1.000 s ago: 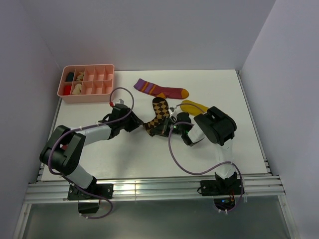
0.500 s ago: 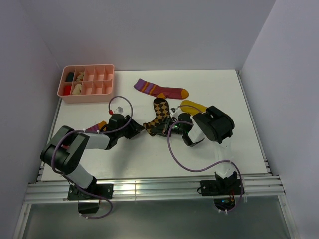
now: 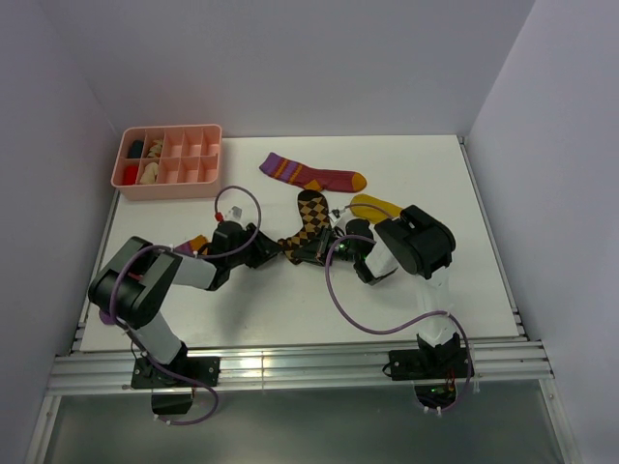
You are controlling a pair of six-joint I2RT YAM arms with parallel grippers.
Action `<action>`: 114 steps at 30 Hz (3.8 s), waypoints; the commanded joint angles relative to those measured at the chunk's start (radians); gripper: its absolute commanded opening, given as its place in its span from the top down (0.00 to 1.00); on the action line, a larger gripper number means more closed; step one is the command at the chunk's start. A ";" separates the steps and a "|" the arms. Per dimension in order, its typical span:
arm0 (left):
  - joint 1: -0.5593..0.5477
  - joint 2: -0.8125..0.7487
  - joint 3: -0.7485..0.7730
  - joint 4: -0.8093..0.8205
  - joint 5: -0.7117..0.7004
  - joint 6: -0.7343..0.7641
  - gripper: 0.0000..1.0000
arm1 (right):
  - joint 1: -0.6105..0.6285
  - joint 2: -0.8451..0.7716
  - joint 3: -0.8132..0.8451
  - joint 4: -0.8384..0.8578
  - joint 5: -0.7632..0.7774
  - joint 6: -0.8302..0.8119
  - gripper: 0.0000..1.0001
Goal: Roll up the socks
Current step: Roll the sock at the center of the board.
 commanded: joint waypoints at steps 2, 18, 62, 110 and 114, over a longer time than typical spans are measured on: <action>0.002 0.046 0.031 -0.003 -0.010 0.009 0.58 | 0.007 0.041 -0.022 -0.214 0.047 -0.089 1.00; -0.024 0.193 0.168 -0.257 -0.036 0.043 0.63 | 0.021 0.000 0.030 -0.370 0.082 -0.186 1.00; -0.128 0.287 0.855 -1.210 -0.317 0.246 1.00 | 0.378 -0.470 0.010 -0.537 0.994 -0.729 0.39; -0.139 0.259 0.794 -1.221 -0.328 0.310 1.00 | 0.172 -0.508 0.130 -0.728 0.798 -0.835 0.39; -0.139 0.255 0.795 -1.221 -0.329 0.313 1.00 | 0.269 -0.516 0.082 -0.671 0.826 -0.824 0.39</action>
